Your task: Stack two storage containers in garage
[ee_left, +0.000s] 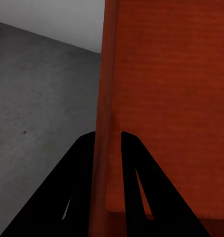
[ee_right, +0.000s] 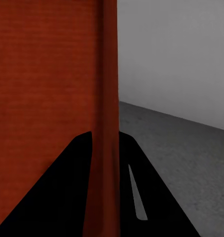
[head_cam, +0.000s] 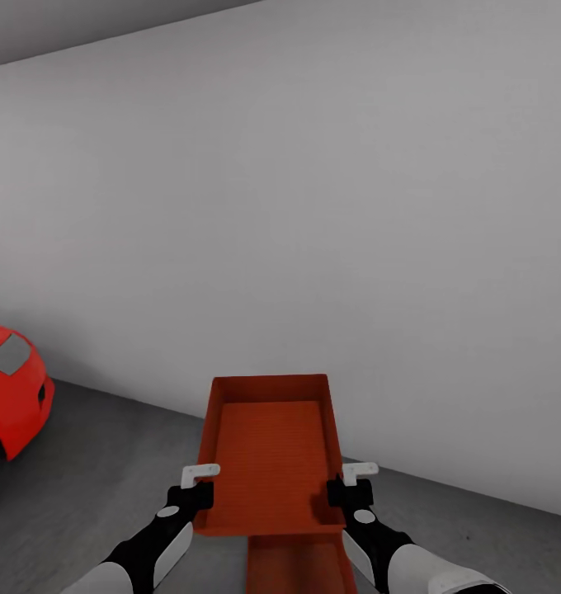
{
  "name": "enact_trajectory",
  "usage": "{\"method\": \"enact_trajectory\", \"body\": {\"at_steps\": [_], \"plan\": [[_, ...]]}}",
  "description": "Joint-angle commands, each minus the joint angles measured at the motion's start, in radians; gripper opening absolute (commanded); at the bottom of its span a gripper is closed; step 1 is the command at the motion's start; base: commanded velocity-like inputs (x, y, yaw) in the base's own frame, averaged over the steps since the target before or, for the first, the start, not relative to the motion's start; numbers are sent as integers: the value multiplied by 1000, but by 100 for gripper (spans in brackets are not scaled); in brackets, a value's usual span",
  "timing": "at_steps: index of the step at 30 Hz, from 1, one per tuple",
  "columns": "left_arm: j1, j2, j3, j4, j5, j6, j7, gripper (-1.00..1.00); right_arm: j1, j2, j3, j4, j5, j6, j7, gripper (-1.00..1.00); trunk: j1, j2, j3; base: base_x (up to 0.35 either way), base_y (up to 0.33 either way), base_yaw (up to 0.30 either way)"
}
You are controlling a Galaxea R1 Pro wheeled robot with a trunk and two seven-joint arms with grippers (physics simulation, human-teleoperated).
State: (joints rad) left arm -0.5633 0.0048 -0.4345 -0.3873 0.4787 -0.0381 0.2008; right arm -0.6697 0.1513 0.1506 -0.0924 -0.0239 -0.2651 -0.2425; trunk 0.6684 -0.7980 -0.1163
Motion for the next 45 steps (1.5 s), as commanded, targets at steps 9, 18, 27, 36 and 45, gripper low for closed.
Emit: {"method": "enact_trajectory", "body": {"at_steps": [9, 18, 27, 36, 45], "plan": [[-1, -6, 14, -16, -8, -3, 49, -100, -1, 1, -39, 3, -21, -6, -11, -100, 0, -1, -2, -8, -49, 0], [-1, -6, 14, -16, -8, -3, 49, -100, -1, 2, -39, 4, -21, -6, -11, -100, 0, -1, -2, -77, -248, 0], [-1, -6, 14, -15, -8, -3, 49, -100, -1, 2, -39, 4, -21, -6, -11, -100, 0, -1, -2, -49, -249, 0], [-1, -6, 14, -16, -8, -3, 49, -100, -1, 1, -39, 4, -21, -6, -11, -100, 0, -1, -2, -2, -35, 141], [-1, -6, 14, -16, -8, -3, 49, -100, -1, 1, -39, 3, -21, -6, -9, -100, 0, -1, -2, 0, 0, 31]]}}
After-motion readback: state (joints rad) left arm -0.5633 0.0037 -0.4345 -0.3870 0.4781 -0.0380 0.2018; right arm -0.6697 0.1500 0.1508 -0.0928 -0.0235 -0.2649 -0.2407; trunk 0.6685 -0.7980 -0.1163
